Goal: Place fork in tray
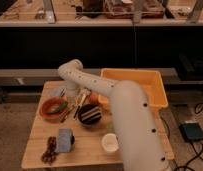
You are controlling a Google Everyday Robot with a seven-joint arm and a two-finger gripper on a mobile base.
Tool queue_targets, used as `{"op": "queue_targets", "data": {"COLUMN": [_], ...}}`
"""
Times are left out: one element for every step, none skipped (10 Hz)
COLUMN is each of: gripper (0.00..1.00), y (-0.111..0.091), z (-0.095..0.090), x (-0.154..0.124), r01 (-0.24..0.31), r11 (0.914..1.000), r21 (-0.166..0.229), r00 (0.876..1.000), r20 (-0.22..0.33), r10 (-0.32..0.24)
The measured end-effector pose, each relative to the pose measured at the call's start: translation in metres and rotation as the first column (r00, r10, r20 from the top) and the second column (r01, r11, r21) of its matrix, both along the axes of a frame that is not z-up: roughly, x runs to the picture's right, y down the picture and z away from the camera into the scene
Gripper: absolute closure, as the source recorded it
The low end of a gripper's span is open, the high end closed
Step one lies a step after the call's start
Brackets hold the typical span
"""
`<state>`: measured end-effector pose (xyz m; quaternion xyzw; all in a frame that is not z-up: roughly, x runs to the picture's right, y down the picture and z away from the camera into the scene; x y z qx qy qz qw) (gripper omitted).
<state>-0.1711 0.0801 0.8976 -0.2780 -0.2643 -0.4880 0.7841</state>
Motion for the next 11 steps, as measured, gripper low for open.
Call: {"op": "queue_targets", "data": {"gripper": [0.62, 0.62, 0.62, 0.62, 0.62, 0.62, 0.62, 0.62, 0.62, 0.62, 0.62], "y": [0.004, 0.009, 0.014, 0.020, 0.023, 0.026, 0.027, 0.028, 0.028, 0.029, 0.031], "z": [-0.001, -0.004, -0.005, -0.004, -0.003, -0.002, 0.000, 0.002, 0.005, 0.008, 0.010], "x": [0.000, -0.001, -0.002, -0.007, -0.012, -0.015, -0.019, -0.020, -0.022, -0.022, -0.022], "r01": [-0.014, -0.025, -0.031, -0.033, -0.034, -0.033, -0.033, -0.033, -0.032, -0.028, -0.022], "r11": [0.9999, 0.9996, 0.9994, 0.9993, 0.9992, 0.9991, 0.9990, 0.9989, 0.9988, 0.9989, 0.9991], "r21": [0.003, 0.010, 0.017, 0.020, 0.022, 0.026, 0.031, 0.033, 0.036, 0.037, 0.037], "r00": [1.000, 0.999, 0.999, 0.999, 0.998, 0.998, 0.998, 0.998, 0.997, 0.997, 0.998], "r20": [0.013, 0.025, 0.034, 0.044, 0.050, 0.054, 0.060, 0.062, 0.066, 0.067, 0.067], "r10": [0.014, 0.025, 0.030, 0.032, 0.033, 0.032, 0.031, 0.031, 0.030, 0.026, 0.019]}}
